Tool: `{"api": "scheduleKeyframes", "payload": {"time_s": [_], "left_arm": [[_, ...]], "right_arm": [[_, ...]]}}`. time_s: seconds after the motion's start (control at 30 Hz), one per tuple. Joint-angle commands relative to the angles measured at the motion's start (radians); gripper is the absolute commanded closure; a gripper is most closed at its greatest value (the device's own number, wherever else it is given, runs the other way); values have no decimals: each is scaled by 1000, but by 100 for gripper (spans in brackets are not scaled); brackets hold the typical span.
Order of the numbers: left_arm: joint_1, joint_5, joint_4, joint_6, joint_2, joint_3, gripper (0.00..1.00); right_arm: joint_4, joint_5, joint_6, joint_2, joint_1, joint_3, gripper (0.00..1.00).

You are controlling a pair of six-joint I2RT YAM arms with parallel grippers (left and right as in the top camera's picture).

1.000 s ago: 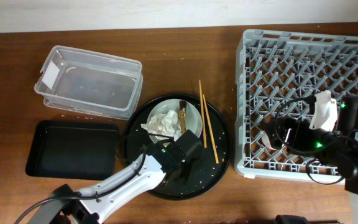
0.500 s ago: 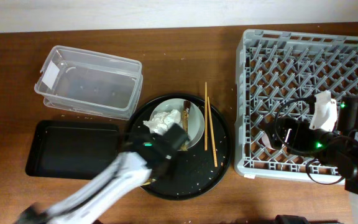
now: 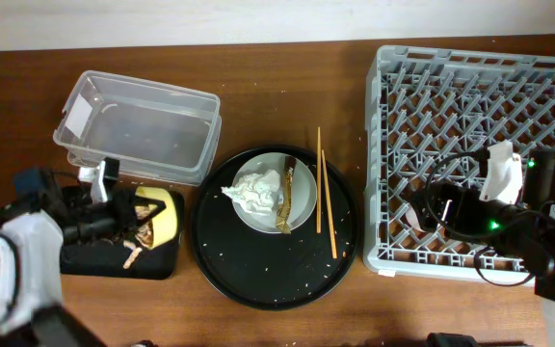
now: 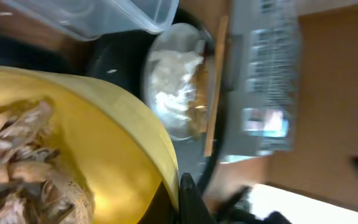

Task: Sort waste into correct bins and load items into the dishwasher rack
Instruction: 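Grasp the yellow bowl with the left gripper and carry it left, then tip the yellow bowl to dump shells onto the black tray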

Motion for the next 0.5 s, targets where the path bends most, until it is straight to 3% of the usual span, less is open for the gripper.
{"api": "scheduleKeyframes", "payload": {"time_s": [0.0, 0.13, 0.47], "left_arm": [[54, 316, -1, 180, 191, -3, 100], [109, 449, -43, 218, 307, -3, 100], [212, 473, -48, 250, 310, -3, 100]], "right_arm": [[-1, 2, -7, 1, 7, 8, 1], [-1, 1, -7, 1, 7, 8, 2], [-6, 2, -7, 1, 7, 8, 1]]}}
